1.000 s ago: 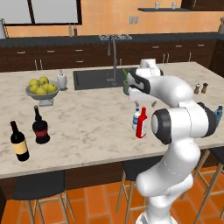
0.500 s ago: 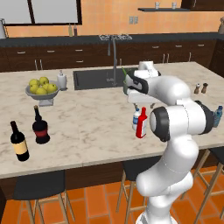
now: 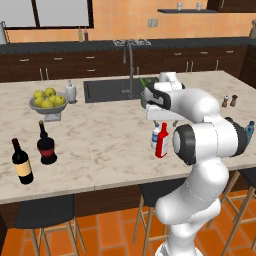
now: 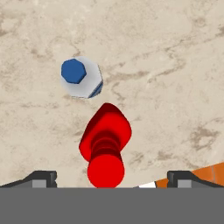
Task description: Move the plastic bottles in the middle to the plastics group, and the glass bottles in the middle to the glass group.
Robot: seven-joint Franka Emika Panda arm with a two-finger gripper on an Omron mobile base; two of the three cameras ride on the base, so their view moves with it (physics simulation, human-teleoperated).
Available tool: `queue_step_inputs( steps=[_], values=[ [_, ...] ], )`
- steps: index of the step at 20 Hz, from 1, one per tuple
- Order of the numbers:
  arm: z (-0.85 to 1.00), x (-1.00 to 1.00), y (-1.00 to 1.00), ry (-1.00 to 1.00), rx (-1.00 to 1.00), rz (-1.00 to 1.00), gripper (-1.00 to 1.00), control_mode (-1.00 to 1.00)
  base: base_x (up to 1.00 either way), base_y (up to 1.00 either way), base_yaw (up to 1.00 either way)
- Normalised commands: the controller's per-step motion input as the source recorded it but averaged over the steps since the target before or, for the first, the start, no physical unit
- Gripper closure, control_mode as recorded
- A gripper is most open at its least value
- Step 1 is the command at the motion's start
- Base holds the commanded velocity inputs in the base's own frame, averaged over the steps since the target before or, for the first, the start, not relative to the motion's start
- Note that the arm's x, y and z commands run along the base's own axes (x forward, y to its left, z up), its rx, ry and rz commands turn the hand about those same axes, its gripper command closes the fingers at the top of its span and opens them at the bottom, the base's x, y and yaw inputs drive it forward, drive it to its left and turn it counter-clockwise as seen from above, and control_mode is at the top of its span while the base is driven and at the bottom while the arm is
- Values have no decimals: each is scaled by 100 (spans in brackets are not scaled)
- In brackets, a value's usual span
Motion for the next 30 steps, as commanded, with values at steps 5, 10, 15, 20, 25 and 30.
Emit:
queue_step_inputs(
  steps=[5,10,15,20,25,30],
  values=[
    [-5,22,0,0,0,0,-100,-100,0,0,0],
    [-7,0,0,0,0,0,-100,-100,0,0,0],
    [-24,0,1,1,0,0,-100,-100,0,0,0],
    [-6,0,1,0,0,0,100,-100,0,0,0],
    [0,0,0,0,0,0,100,-100,0,0,0],
    [0,0,0,0,0,0,100,-100,0,0,0]
  ],
)
